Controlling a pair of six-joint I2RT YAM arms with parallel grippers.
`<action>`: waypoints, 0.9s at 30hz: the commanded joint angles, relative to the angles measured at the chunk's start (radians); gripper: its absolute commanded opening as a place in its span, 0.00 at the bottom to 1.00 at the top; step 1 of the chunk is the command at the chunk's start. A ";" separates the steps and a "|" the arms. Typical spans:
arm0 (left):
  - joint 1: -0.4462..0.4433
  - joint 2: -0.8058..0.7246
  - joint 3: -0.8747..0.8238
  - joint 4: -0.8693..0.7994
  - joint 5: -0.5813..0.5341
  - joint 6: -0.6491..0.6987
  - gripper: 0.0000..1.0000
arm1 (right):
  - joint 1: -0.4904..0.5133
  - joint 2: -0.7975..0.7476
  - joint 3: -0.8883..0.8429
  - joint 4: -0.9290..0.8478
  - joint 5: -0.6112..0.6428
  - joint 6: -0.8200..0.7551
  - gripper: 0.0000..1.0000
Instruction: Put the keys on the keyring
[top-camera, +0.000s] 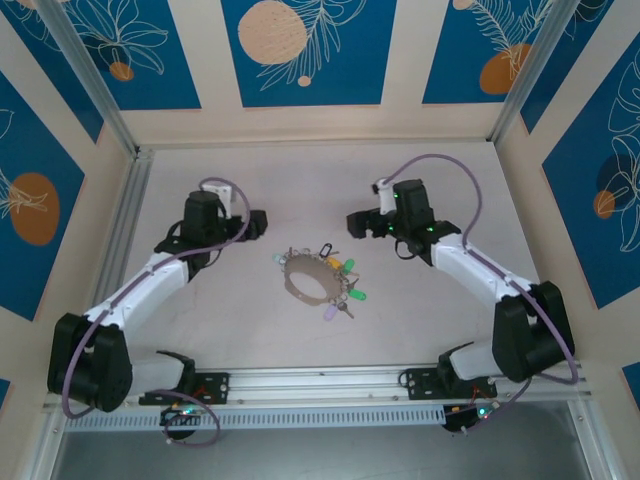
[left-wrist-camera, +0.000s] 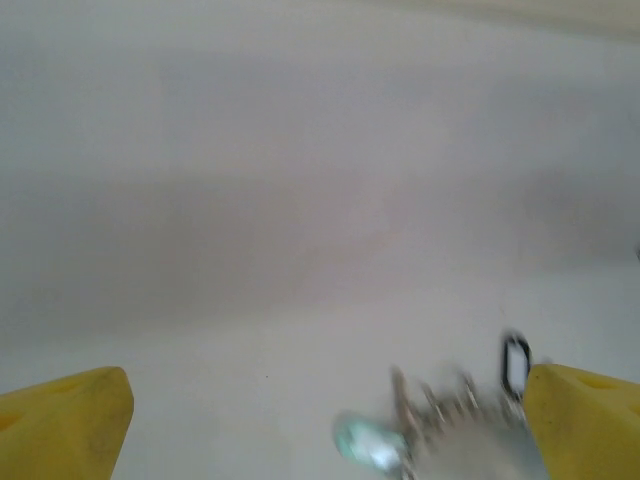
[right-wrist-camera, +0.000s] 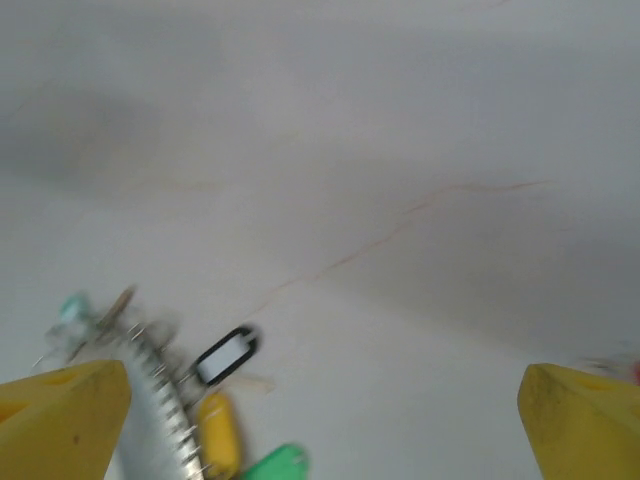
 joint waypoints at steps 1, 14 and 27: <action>-0.009 0.012 -0.008 -0.129 0.172 -0.063 1.00 | 0.067 0.080 0.108 -0.133 -0.175 -0.113 0.95; -0.148 0.115 0.080 -0.182 0.126 -0.009 0.64 | 0.088 0.295 0.229 -0.198 -0.218 0.067 0.63; -0.317 0.420 0.319 -0.205 0.016 -0.044 0.42 | -0.050 0.110 -0.044 0.000 -0.211 0.213 0.80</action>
